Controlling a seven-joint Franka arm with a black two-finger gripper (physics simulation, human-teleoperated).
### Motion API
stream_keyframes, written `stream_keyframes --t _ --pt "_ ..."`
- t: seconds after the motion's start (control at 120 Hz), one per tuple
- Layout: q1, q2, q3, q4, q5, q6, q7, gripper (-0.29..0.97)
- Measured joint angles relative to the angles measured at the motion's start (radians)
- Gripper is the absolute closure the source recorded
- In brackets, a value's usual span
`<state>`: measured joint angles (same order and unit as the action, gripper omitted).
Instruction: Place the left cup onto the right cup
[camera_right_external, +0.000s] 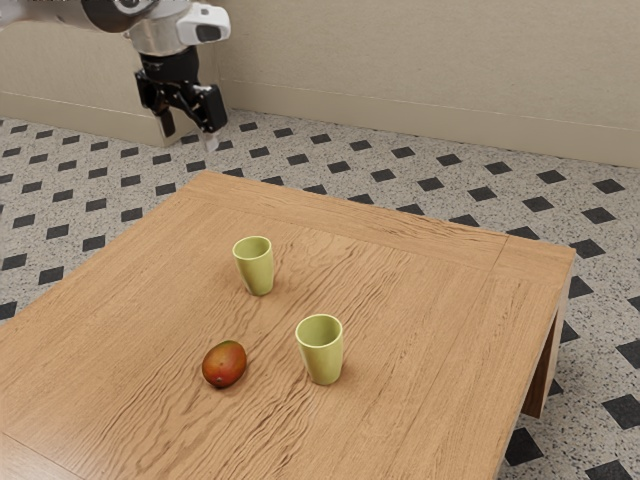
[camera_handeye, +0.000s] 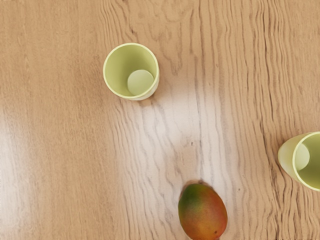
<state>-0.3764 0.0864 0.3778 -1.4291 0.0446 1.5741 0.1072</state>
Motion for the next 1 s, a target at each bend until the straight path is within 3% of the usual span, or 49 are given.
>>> stream_keyframes --t 0.242,0.342,0.45,0.683,0.833,1.0 --pt "0.005 0.011 0.023 -0.011 -0.002 0.037 0.019 0.02" --pt "0.151 0.023 -0.100 -0.014 -0.013 0.044 0.029 0.02" --pt "0.264 0.165 -0.152 0.063 -0.023 0.065 0.035 0.02" --pt "0.376 0.451 -0.165 0.183 -0.100 0.202 0.031 0.02" --pt "0.383 0.536 -0.178 0.190 -0.149 0.284 0.033 0.02" --pt "0.369 0.538 -0.201 0.146 -0.186 0.328 0.032 0.02"
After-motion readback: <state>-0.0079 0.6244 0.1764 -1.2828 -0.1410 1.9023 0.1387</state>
